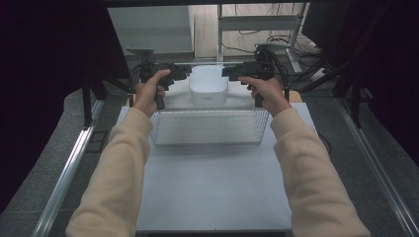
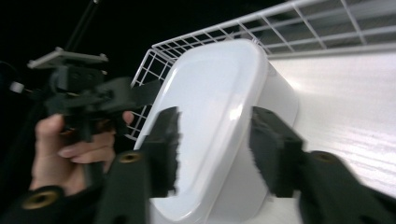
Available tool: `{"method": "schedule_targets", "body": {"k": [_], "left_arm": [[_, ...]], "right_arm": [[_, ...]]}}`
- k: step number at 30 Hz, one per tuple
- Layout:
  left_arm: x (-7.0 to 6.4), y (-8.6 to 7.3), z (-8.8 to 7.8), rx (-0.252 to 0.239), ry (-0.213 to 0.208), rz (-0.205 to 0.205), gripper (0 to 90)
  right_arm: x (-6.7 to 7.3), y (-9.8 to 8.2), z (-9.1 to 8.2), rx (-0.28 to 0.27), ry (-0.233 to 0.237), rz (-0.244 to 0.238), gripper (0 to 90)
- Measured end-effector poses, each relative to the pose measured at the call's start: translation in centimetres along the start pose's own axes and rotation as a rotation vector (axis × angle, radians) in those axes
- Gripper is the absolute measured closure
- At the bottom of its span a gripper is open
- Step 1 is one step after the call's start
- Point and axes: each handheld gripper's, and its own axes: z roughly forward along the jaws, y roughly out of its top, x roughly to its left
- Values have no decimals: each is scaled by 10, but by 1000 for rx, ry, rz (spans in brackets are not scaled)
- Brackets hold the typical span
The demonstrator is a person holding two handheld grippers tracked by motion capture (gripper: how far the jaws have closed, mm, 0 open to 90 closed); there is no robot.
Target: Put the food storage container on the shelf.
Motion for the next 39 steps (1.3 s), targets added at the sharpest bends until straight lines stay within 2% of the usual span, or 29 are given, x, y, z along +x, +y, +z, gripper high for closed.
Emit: {"method": "schedule_targets", "body": {"k": [3,4,5,6,7,8,9,10,11,13,15,16,17,21,24,27,28,30,31,33,34,35,36,38,39], "left_arm": [[-11,-4,-9,-13,26,68,382],[-11,-4,-9,-13,26,68,368],[-17,-7,-13,-11,45,105,346],[-23,-12,-18,-9,83,153,335],[-27,-15,-21,-5,107,180,326],[-27,-15,-21,-5,107,180,319],[-32,-24,-28,1,125,218,314],[-32,-24,-28,1,125,218,313],[-37,-35,-37,0,135,257,312],[-40,-45,-44,-1,149,292,310],[-45,-58,-51,2,182,333,305],[-47,-65,-54,-1,196,347,303],[-47,-65,-54,-1,196,347,301],[-56,-103,-69,1,227,454,295],[-53,-130,-78,5,244,500,284],[-43,-159,-87,7,274,526,279],[-43,-159,-87,7,274,526,280],[-33,-179,-91,13,298,532,280],[-26,-194,-95,26,305,544,279],[-19,-209,-99,30,319,554,277],[-19,-209,-99,30,319,554,278],[-11,-224,-103,22,349,575,277],[-11,-224,-103,22,349,575,277],[0,-238,-106,22,384,584,278],[5,-243,-106,31,387,582,279]], "right_arm": [[12,-4,-7,-16,-37,-78,376],[12,-4,-7,-16,-37,-78,376],[19,-8,-16,-41,-54,-129,353],[21,-10,-21,-45,-58,-152,347],[22,-12,-23,-47,-61,-170,345],[22,-12,-23,-47,-61,-170,345],[26,-18,-32,-43,-100,-238,340],[26,-18,-32,-43,-100,-238,340],[29,-25,-38,-37,-118,-308,339],[32,-33,-43,-27,-126,-357,339],[33,-45,-47,-21,-140,-406,337],[33,-51,-49,-23,-145,-424,335],[33,-51,-49,-23,-145,-424,335],[29,-87,-61,-23,-126,-463,312],[28,-113,-71,-26,-125,-520,298],[24,-140,-81,-41,-132,-576,289],[24,-140,-81,-41,-132,-576,289],[16,-160,-88,-48,-140,-587,285],[8,-176,-91,-44,-138,-594,284],[1,-192,-93,-35,-137,-595,284],[-3,-200,-93,-30,-139,-598,284],[-8,-209,-94,-28,-142,-597,284],[-11,-214,-94,-22,-143,-594,284],[-15,-221,-94,-17,-141,-591,284],[-20,-229,-94,-13,-147,-579,284]]}}
